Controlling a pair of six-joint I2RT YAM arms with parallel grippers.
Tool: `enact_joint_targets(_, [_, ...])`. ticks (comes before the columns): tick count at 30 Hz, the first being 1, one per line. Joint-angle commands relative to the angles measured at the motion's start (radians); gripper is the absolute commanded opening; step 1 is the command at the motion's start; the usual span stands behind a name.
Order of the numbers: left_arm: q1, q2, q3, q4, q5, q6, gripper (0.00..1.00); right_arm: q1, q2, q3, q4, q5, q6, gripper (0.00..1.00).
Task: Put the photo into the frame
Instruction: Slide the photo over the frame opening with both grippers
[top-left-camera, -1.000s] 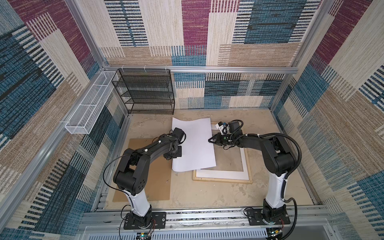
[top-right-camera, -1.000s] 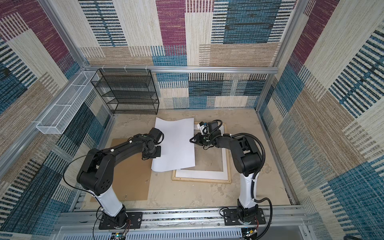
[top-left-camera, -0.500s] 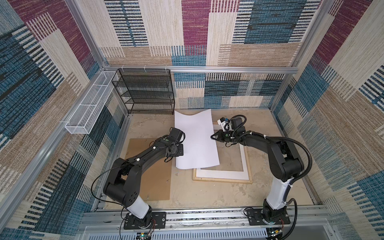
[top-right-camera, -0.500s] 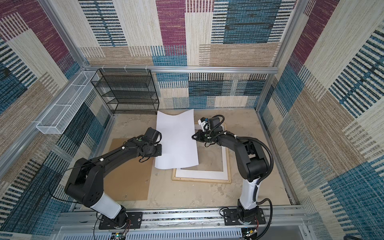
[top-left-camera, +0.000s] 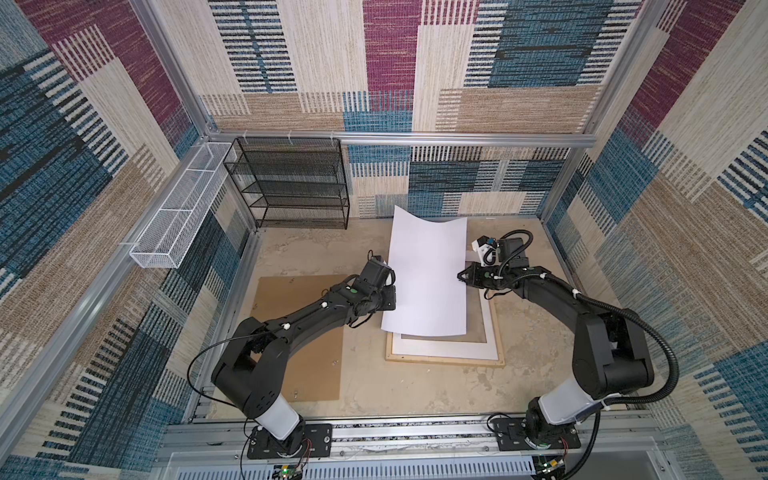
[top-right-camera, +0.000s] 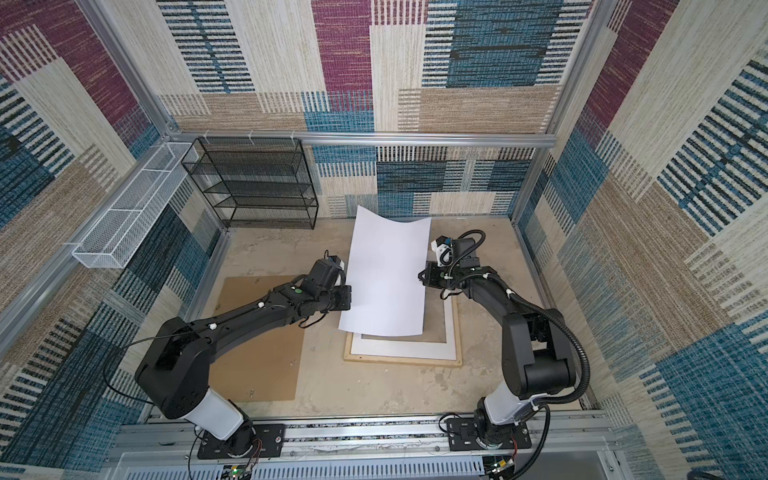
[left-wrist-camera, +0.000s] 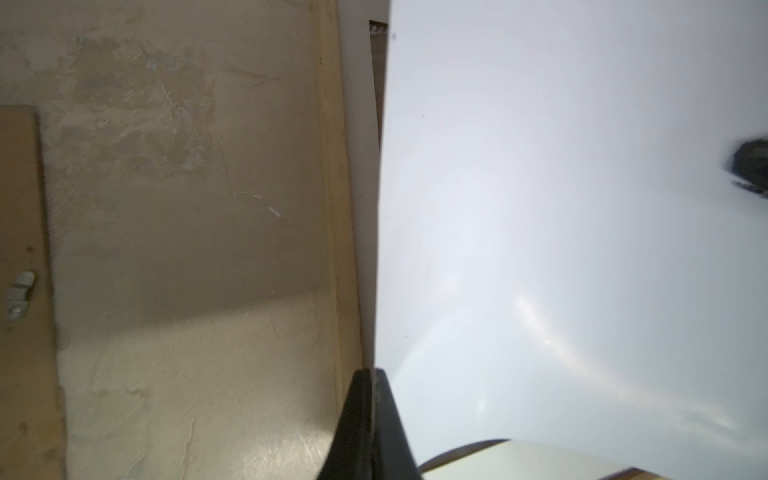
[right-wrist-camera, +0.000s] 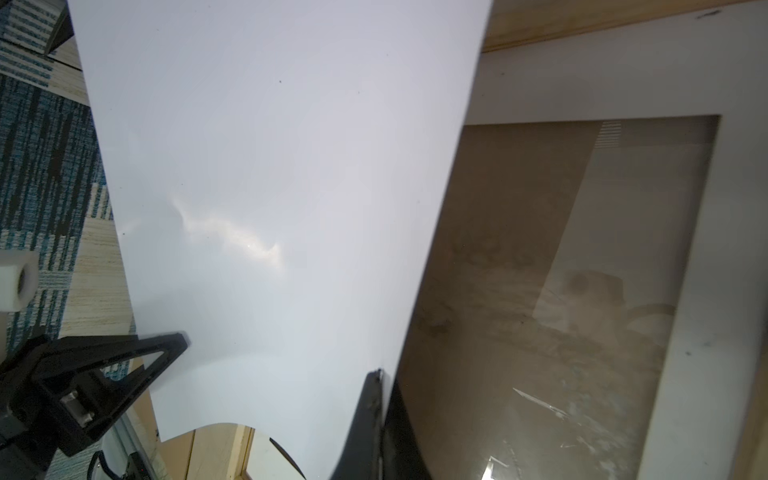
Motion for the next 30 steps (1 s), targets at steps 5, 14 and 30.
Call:
enact_joint_targets(5, [-0.024,0.072,0.038,0.073,0.051,-0.053,0.0,-0.104,-0.058,-0.024,-0.081,0.046,-0.065,0.0])
enact_joint_targets(14, [-0.041,0.083,0.004,0.083,0.097,-0.107,0.0,-0.158,-0.125,-0.08,-0.143,0.047,-0.069,0.0])
enact_joint_targets(30, [-0.07,0.056,-0.122,0.173,0.112,-0.183,0.0,-0.158,-0.111,-0.115,-0.133,0.093,-0.061,0.0])
